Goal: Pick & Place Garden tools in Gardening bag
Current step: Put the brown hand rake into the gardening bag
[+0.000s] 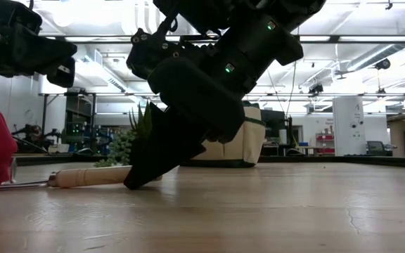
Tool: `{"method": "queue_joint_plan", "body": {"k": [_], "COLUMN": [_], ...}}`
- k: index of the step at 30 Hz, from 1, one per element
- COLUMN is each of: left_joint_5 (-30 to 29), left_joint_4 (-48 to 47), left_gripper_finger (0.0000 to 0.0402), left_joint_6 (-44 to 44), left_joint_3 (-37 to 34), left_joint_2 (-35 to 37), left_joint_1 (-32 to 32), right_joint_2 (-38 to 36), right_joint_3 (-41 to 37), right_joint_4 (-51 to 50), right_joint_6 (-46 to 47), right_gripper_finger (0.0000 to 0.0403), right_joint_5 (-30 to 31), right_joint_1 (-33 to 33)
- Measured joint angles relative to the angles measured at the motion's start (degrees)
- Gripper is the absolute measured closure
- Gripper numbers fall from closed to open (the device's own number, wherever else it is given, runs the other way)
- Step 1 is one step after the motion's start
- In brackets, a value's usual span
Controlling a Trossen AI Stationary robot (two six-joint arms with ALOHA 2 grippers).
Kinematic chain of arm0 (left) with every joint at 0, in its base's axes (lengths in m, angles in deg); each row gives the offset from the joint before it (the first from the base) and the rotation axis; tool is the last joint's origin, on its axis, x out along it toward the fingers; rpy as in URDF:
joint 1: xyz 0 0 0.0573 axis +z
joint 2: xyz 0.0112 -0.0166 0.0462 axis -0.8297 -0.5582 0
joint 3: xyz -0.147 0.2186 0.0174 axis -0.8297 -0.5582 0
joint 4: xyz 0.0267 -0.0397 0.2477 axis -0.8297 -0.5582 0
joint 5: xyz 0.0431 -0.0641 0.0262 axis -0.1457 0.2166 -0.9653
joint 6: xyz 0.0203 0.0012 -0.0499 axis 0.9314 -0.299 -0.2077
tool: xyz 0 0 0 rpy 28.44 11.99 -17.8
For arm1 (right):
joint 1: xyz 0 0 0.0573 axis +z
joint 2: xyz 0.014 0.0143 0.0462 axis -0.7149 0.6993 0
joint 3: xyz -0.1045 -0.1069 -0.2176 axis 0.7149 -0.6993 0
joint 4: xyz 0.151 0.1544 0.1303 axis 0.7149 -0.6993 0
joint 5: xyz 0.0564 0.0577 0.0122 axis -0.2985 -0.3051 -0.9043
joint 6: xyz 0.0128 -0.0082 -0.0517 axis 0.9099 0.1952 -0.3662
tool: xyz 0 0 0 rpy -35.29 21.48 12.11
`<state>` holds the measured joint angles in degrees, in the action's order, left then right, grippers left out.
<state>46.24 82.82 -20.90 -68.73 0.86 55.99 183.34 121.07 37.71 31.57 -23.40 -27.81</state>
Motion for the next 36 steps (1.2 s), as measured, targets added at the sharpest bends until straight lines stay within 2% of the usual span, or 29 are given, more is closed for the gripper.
{"method": "queue_joint_plan", "body": {"k": [16,21,29,36], "left_joint_5": [0.0,0.0,0.0,0.0], "left_joint_4": [0.0,0.0,0.0,0.0], "left_gripper_finger": [0.0374,0.0374,0.0374,0.0374], "left_joint_6": [0.0,0.0,0.0,0.0], "left_joint_3": [0.0,0.0,0.0,0.0], "left_joint_2": [0.0,0.0,0.0,0.0], "left_joint_1": [0.0,0.0,0.0,0.0], "right_joint_2": [0.0,-1.7,-4.5,-5.2], "right_joint_3": [0.0,-0.1,-0.2,-0.2], "right_joint_4": [-0.3,-4.3,-12.8,-17.1], "right_joint_6": [0.2,-0.8,-0.8,-0.2], "right_gripper_finger": [0.0331,0.0327,0.0331,0.0328], "right_joint_5": [0.6,4.8,15.3,19.6], "right_joint_1": [-0.1,-0.2,-0.4,-0.4]}}
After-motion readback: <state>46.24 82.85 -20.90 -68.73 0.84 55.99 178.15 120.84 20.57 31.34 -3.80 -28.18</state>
